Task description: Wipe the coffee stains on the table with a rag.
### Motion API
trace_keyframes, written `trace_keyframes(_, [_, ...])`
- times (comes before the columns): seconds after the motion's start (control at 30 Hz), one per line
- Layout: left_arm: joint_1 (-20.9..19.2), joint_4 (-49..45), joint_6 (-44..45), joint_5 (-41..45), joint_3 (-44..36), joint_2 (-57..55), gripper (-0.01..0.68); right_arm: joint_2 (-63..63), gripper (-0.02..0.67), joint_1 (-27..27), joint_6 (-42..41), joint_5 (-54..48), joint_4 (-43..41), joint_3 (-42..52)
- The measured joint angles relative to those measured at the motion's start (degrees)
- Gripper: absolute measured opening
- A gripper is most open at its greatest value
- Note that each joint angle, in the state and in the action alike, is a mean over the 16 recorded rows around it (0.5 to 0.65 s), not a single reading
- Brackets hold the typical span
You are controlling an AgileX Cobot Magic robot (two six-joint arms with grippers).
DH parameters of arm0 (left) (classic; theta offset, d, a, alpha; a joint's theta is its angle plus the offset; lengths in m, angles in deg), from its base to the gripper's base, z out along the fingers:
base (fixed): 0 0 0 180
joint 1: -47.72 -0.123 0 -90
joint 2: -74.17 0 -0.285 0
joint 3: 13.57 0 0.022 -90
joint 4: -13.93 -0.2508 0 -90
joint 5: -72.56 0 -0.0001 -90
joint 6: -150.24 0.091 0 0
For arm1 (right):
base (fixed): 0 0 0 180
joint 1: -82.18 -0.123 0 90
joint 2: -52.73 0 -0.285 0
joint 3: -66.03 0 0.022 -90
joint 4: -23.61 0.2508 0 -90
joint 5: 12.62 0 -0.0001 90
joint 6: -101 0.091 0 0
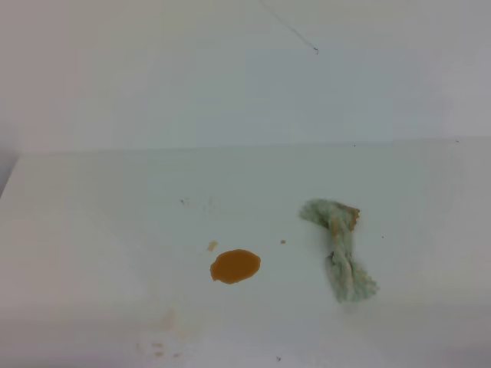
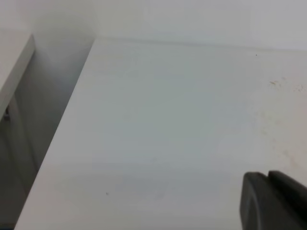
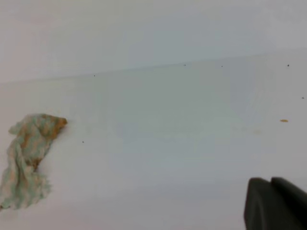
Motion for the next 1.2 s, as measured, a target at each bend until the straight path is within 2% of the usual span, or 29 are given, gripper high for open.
trace_keyframes(1.2, [0.0, 0.0, 0.0, 0.0, 0.0, 0.0, 0.001, 0.8, -0.003, 0.0, 0.0, 0.3, 0.0, -1.1])
